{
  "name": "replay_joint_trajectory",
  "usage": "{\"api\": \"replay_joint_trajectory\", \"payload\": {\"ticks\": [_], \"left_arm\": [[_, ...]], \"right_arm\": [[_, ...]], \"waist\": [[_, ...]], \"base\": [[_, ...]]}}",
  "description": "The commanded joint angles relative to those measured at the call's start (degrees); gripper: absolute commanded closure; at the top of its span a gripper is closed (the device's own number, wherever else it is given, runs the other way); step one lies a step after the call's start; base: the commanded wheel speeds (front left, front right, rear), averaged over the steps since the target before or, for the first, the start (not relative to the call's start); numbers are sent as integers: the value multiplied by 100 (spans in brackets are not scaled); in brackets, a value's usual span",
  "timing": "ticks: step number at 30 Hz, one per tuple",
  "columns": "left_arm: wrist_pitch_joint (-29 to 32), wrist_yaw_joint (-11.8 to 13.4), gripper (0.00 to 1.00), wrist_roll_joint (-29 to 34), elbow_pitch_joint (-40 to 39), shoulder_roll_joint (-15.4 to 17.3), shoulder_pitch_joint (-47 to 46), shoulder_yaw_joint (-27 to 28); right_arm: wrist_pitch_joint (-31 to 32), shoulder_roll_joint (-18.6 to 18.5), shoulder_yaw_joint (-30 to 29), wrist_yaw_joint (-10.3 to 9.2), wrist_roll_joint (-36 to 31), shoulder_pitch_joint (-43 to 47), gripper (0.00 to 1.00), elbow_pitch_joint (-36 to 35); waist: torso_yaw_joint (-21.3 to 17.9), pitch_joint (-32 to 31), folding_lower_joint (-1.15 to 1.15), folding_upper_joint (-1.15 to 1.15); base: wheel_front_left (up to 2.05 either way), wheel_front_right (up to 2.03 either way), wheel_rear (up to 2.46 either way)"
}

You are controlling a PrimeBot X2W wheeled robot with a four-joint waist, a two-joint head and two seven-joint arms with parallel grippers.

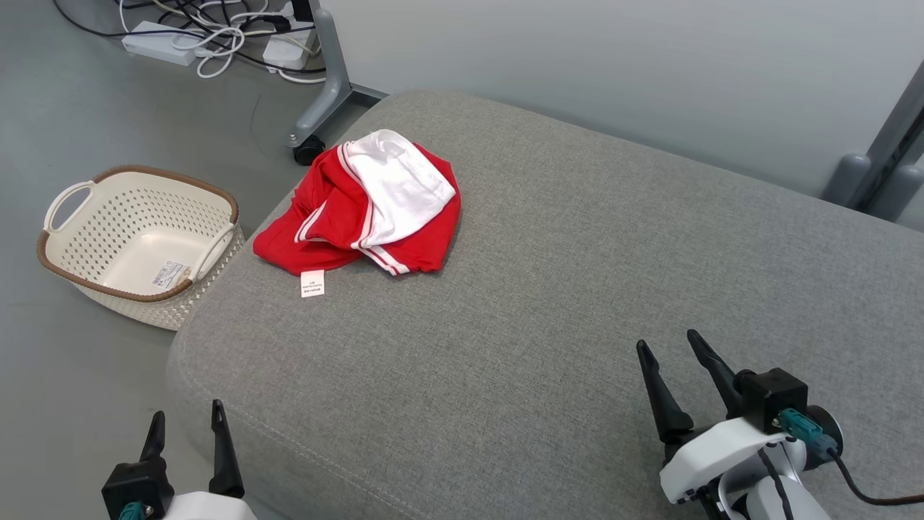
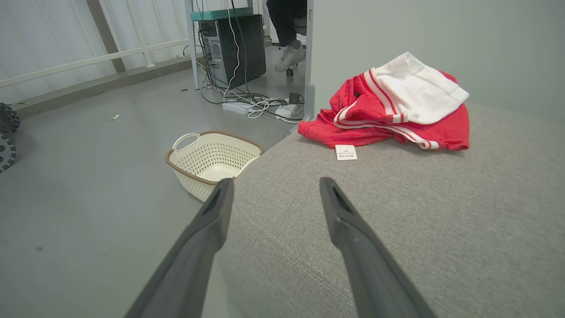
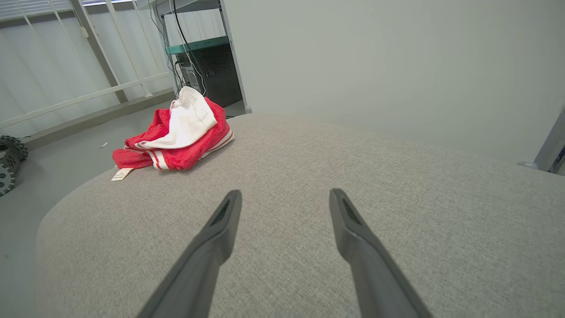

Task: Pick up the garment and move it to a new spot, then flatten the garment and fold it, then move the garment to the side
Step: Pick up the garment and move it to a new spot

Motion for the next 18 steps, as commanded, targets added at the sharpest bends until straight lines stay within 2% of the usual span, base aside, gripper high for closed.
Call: {"api": "replay_joint_trajectory", "payload": {"ticks": [1, 8, 14, 18], "left_arm": [[-11, -6, 0, -43, 3, 20, 27, 14], [-11, -300, 0, -292, 383, 18, -224, -97], [-11, -510, 0, -445, 731, 14, -792, -5], [-11, -739, 0, -376, 1029, 29, -1401, 83]], "right_arm": [[-27, -49, 0, -2, 40, -80, 0, 13], [-27, -47, -160, -2, -74, 26, 0, -17], [-28, -50, -242, -2, -368, -142, 0, -98], [-28, -48, -275, -2, -605, -289, 0, -210]], "waist": [[-1, 6, 0, 0], [-81, 75, 0, 0], [-511, 515, 0, 0], [-783, 872, 0, 0]], "base": [[0, 0, 0], [0, 0, 0], [0, 0, 0], [0, 0, 0]]}}
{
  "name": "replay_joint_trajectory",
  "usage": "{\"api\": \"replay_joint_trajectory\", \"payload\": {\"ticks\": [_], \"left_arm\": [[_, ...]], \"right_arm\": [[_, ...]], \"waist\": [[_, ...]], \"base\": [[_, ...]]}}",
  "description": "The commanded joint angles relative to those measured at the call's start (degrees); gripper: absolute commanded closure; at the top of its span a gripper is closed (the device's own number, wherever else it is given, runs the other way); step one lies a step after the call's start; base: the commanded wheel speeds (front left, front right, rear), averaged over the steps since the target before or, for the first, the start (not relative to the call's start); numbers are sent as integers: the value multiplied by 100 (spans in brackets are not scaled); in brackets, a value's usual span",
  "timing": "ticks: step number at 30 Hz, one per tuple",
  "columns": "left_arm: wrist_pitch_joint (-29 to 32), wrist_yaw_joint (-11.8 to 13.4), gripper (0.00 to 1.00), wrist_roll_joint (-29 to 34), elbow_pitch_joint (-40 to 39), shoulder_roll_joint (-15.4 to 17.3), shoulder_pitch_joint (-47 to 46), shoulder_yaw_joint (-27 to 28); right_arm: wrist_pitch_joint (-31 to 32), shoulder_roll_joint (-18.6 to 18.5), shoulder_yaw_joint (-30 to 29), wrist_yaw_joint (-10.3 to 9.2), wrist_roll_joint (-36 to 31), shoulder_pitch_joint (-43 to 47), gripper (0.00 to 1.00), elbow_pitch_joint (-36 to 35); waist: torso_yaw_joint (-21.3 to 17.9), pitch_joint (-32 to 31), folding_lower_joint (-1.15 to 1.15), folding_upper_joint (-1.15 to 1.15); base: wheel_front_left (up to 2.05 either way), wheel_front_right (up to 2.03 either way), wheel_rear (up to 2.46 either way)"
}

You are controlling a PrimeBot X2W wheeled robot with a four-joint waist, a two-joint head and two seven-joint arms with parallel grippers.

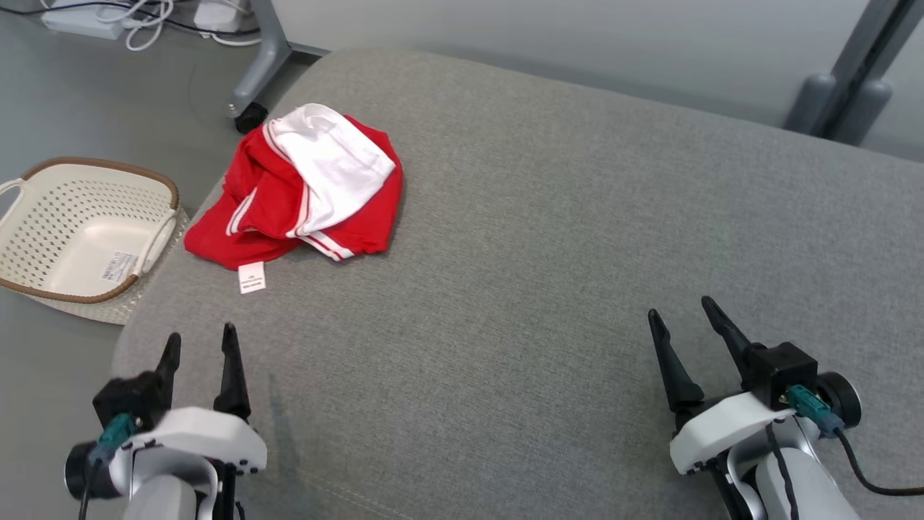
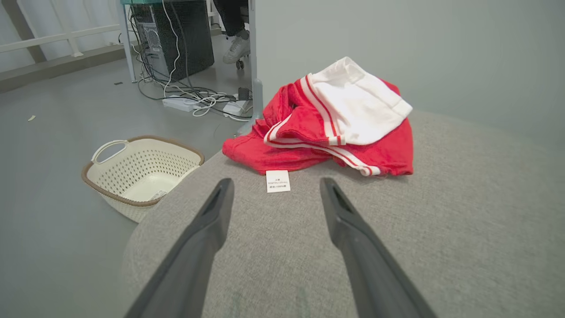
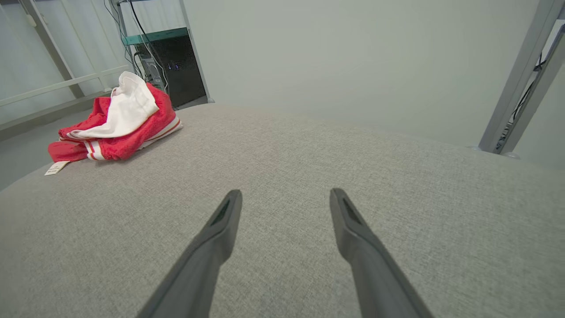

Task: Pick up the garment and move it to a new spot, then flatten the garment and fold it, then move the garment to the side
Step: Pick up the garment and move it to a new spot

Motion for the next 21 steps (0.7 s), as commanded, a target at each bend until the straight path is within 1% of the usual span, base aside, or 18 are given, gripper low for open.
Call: {"api": "replay_joint_trajectory", "payload": {"ticks": [1, 4, 5, 7, 11, 14, 17, 21], "left_arm": [[-9, -75, 0, 59, 155, 24, -342, 56], [-10, -221, 0, 78, 466, 150, -903, 188], [-10, -221, 0, 78, 466, 150, -903, 188], [-9, -322, 0, 103, 702, 246, -1262, 235], [-9, -465, 0, 69, 1292, 513, -1956, 330], [-10, -516, 0, -48, 1871, 726, -2468, 440], [20, -547, 0, -56, 2419, 832, -2891, 399], [275, -546, 0, -31, 3082, 989, -3365, 317]], "right_arm": [[-29, -45, -9, -2, -110, -147, 0, -89], [-28, -63, 30, -2, -200, -257, 0, -206], [-28, -63, 30, -2, -200, -257, 0, -206], [-29, -94, 81, -2, -231, -369, 0, -282], [-29, -143, 185, -2, -258, -524, 0, -424], [-29, -170, 266, -2, -274, -645, 0, -486], [-29, -243, 264, -2, -279, -723, 0, -532], [-15, -304, 246, -2, -287, -779, 0, -562]], "waist": [[-343, 400, 0, 0], [-546, 658, 0, 0], [-546, 658, 0, 0], [-681, 822, 0, 0], [-924, 1118, 0, 0], [-1102, 1323, 0, 0], [-1199, 1507, 0, 0], [-1304, 1700, 0, 0]], "base": [[0, 0, 0], [0, 0, 0], [0, 0, 0], [0, 0, 0], [0, 0, 0], [0, 0, 0], [0, 0, 0], [0, 0, 0]]}}
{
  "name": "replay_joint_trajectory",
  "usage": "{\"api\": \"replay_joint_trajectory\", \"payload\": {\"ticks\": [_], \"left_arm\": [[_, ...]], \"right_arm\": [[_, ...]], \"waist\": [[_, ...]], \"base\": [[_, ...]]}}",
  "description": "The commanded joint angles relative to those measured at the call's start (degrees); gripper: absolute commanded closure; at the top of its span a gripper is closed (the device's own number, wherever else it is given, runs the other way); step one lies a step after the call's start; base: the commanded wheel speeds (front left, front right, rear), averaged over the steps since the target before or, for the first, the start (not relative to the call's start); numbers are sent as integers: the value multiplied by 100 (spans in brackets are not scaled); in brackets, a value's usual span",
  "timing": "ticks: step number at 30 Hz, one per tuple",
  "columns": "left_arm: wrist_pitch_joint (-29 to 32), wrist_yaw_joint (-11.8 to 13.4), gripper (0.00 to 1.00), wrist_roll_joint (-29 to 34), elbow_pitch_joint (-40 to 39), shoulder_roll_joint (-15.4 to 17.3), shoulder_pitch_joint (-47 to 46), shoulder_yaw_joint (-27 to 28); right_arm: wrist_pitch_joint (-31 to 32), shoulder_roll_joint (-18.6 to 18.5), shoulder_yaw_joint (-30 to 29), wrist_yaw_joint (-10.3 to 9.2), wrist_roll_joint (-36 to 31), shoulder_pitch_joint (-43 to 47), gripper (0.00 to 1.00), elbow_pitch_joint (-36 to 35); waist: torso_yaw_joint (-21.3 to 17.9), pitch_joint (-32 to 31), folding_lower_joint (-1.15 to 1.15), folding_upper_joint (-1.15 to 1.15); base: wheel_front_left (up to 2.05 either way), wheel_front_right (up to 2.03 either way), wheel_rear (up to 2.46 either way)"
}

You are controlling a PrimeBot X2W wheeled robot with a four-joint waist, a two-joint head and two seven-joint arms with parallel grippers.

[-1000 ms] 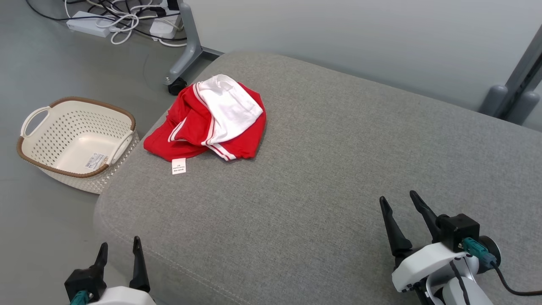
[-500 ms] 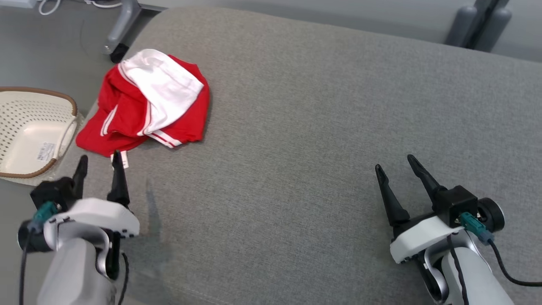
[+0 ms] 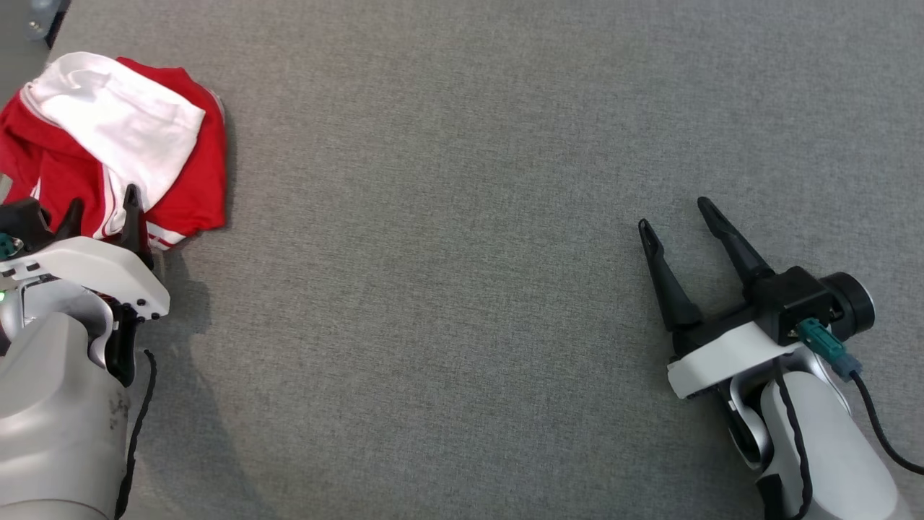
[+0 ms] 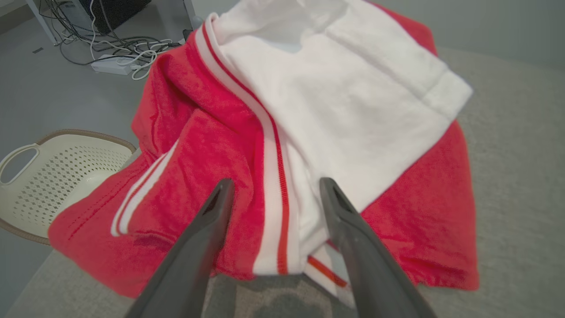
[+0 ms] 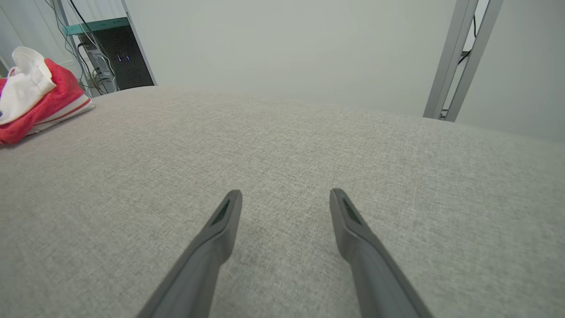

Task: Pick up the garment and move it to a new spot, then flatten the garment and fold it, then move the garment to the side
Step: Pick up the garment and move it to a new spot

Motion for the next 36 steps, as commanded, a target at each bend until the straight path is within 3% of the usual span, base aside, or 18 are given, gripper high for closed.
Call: {"api": "replay_joint_trajectory", "payload": {"ticks": [1, 7, 8, 9, 22, 36], "left_arm": [[71, 38, 0, 22, 104, 92, -165, -12], [687, 169, 0, -2, 807, 183, -476, -67], [709, 170, 61, 4, 851, 187, -482, -85], [702, 178, 100, 14, 883, 199, -496, -103], [-115, -99, 100, 173, 733, 101, -804, -510], [-312, -198, 100, 206, 78, -845, -350, -1651]], "right_arm": [[3, -80, -47, -3, -18, -6, 0, 66], [5, -76, -70, -3, 9, -35, 0, 71], [5, -65, -79, -3, 15, -32, 0, 73], [5, -56, -83, -3, 25, -26, 0, 77], [1, 147, -256, -2, 201, 191, 0, 141], [1, 205, -385, -2, 576, 530, 0, 201]], "waist": [[-129, 151, 0, 0], [-243, 208, 0, 0], [-259, 194, 0, 0], [-273, 174, 0, 0], [-489, -545, 0, 0], [-1161, -1187, 0, 0]], "base": [[0, 0, 0], [0, 0, 0], [0, 0, 0], [0, 0, 0], [0, 0, 0], [0, 0, 0]]}}
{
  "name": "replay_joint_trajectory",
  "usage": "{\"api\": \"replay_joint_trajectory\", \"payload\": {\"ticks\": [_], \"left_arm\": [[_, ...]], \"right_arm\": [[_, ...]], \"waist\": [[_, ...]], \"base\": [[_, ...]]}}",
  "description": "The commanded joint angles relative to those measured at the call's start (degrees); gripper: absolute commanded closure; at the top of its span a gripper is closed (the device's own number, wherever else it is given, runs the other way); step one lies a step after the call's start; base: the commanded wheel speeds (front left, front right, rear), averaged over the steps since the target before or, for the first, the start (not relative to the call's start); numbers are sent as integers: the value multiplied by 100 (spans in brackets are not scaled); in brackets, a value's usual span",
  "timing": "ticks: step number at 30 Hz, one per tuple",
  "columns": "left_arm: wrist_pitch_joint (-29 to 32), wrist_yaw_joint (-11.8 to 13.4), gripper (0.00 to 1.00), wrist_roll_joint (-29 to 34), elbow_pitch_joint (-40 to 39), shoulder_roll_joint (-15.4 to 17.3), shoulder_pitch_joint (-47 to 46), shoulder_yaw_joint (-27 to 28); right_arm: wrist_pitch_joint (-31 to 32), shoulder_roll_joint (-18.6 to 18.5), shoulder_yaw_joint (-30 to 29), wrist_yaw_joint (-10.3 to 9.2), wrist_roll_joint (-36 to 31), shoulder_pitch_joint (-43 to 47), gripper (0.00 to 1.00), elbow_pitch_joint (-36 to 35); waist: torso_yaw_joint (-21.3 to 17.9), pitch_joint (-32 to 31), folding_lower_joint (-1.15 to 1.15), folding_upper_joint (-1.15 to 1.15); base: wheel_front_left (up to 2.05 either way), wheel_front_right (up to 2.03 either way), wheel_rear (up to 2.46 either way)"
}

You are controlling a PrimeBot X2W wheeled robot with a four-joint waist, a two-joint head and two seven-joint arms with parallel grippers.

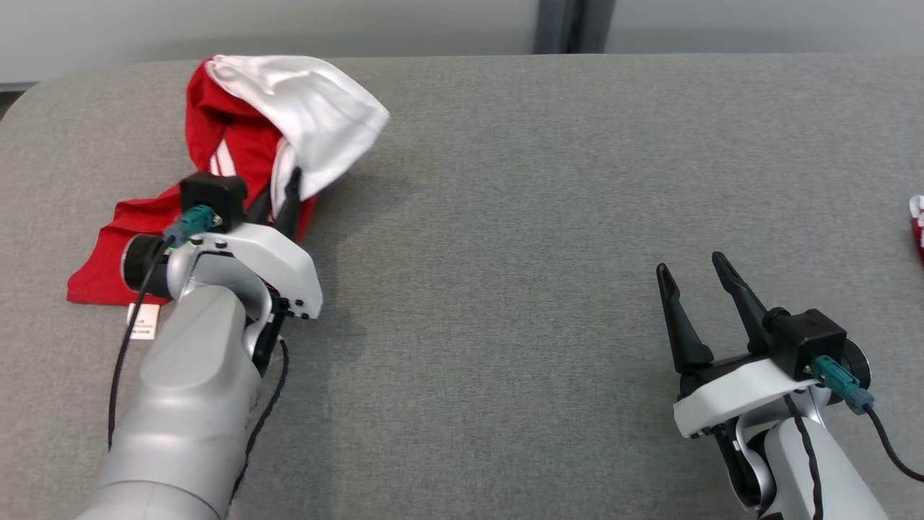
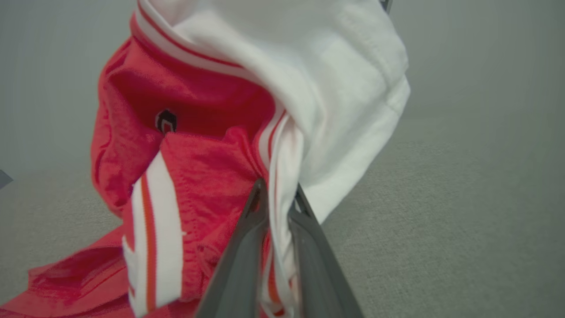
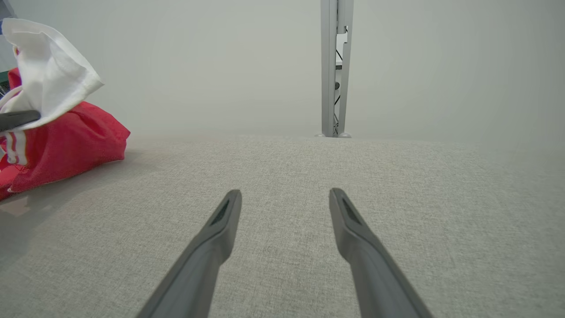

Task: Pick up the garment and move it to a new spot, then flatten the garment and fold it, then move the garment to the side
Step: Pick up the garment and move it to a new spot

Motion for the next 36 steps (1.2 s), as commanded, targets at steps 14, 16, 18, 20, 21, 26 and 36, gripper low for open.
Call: {"api": "replay_joint_trajectory", "payload": {"ticks": [14, 16, 18, 20, 21, 26, 36], "left_arm": [[-33, 398, 100, -2601, -2024, -57, 1182, -3464], [-34, 585, 100, -2668, -2051, -54, 1126, -3621], [-34, 704, 42, -2695, -2021, -54, 1104, -3688], [-34, 846, 0, -2616, -1982, -54, 1097, -3648], [-34, 888, 0, -2584, -1986, -55, 1144, -3583], [-27, 1017, 0, -2301, -2105, -15, 1496, -3101], [-26, 1364, 0, -1276, -3257, 466, 2888, -1546]], "right_arm": [[-1, -20, 162, -2, 367, 202, 0, 130], [-1, -22, 172, -2, 375, 209, 0, 136], [-1, -22, 166, -2, 388, 211, 0, 140], [-1, -20, 149, -2, 393, 225, 0, 128], [-1, -21, 135, -2, 391, 240, 0, 128], [-1, -20, 111, -2, 442, 279, 0, 145], [-1, -23, 70, -2, 447, 450, 0, 163]], "waist": [[-978, -398, 0, 0], [-1035, -399, 0, 0], [-1069, -412, 0, 0], [-1074, -429, 0, 0], [-1068, -448, 0, 0], [-972, -563, 0, 0], [-683, -909, 0, 0]], "base": [[0, 0, 0], [0, 0, 0], [0, 0, 0], [0, 0, 0], [0, 0, 0], [0, 0, 0], [0, 0, 0]]}}
